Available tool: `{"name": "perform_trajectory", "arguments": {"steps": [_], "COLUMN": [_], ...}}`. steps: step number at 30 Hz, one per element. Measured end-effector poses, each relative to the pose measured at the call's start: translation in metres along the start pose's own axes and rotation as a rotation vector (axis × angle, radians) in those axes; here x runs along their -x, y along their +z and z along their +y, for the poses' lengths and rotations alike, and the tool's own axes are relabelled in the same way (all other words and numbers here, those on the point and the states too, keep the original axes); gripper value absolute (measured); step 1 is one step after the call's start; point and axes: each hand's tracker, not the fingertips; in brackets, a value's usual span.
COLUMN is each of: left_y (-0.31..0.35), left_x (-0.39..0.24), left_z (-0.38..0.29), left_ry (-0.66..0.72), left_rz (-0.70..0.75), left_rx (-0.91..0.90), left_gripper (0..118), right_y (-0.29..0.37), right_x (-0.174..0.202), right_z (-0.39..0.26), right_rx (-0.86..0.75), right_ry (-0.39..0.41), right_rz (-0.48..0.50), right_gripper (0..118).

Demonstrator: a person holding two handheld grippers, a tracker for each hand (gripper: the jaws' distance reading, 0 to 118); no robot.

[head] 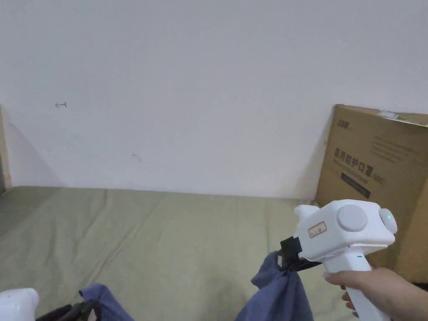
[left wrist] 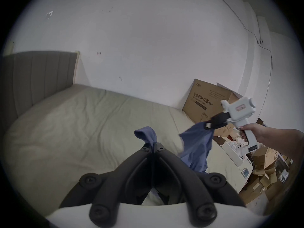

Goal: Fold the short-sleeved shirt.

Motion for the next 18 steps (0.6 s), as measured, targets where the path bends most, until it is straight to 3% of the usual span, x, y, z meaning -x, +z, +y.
{"name": "perform_trajectory", "arguments": {"steps": [4,11,18], "left_y": [0.016,0.041,0.039], "left_x": [0.006,0.021,0.007], "left_z": [0.062,0.162,0.219], "left_ry": [-0.077,-0.011,-0.05], "left_rz": [0.067,0.123,0.102], "left_rx": [-0.022,-0.084,-0.089], "left_gripper": [0,0,0], "right_y": [0.069,0.173,0.235], "right_x": [-0.025,-0.053,-0.047], "right_z": [0.009,0.014,0.041], "right_rx": [-0.077,-0.217,-0.34], "right_ry": [-0.083,-0.166,-0.201], "right_rz": [-0.017,-0.035,-0.009], "right_gripper": [3,3,3]}}
